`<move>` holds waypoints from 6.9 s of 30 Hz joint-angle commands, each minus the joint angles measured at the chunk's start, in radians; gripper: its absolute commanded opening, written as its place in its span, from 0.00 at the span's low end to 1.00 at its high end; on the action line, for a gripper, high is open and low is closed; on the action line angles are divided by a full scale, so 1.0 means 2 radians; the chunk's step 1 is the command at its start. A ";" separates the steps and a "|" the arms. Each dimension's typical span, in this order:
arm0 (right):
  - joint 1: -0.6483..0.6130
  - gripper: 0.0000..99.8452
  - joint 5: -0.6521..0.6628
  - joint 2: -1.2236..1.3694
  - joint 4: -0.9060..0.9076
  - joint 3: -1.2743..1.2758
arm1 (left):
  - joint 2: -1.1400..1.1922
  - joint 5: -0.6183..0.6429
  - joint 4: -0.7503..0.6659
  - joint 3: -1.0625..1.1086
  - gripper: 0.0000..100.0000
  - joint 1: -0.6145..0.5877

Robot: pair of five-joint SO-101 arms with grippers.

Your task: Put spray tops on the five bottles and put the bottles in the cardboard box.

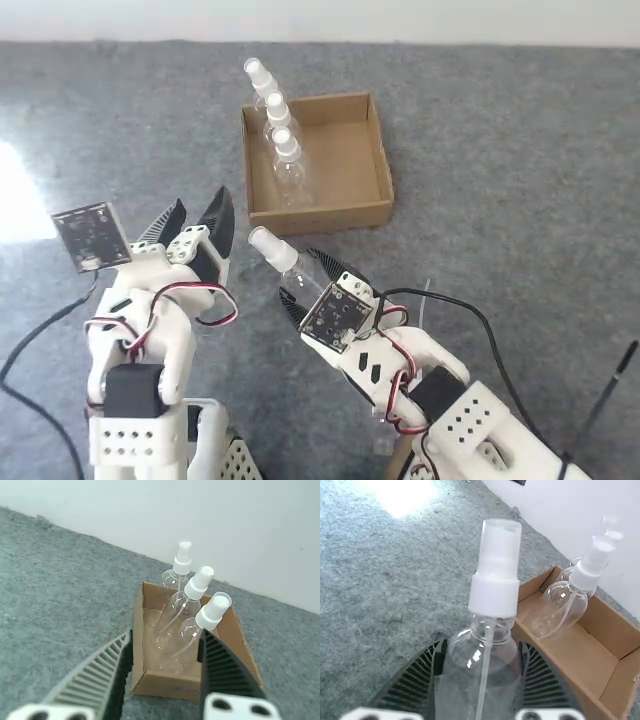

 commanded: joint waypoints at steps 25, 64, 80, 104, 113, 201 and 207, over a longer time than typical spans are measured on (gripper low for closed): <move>0.007 0.07 0.009 -0.172 0.018 0.048 | -0.007 -0.049 0.019 -0.007 0.20 0.140; 0.043 0.07 0.007 -0.174 0.040 0.044 | -0.007 -0.100 0.028 -0.002 0.15 0.172; 0.076 0.07 0.008 -0.178 0.092 0.029 | -0.007 -0.094 0.028 -0.010 0.15 -0.045; 0.155 0.07 0.009 -0.178 0.168 -0.025 | -0.007 -0.091 -0.045 0.109 0.15 -0.181; 0.155 0.07 0.008 -0.178 0.168 -0.028 | -0.007 -0.094 -0.051 0.108 0.04 -0.182; 0.229 0.03 -0.032 0.761 0.162 -0.849 | -0.006 -0.110 -0.061 0.111 0.04 -0.181; 0.239 0.03 -0.032 0.801 0.136 -0.865 | -0.006 -0.110 -0.061 0.111 0.04 -0.181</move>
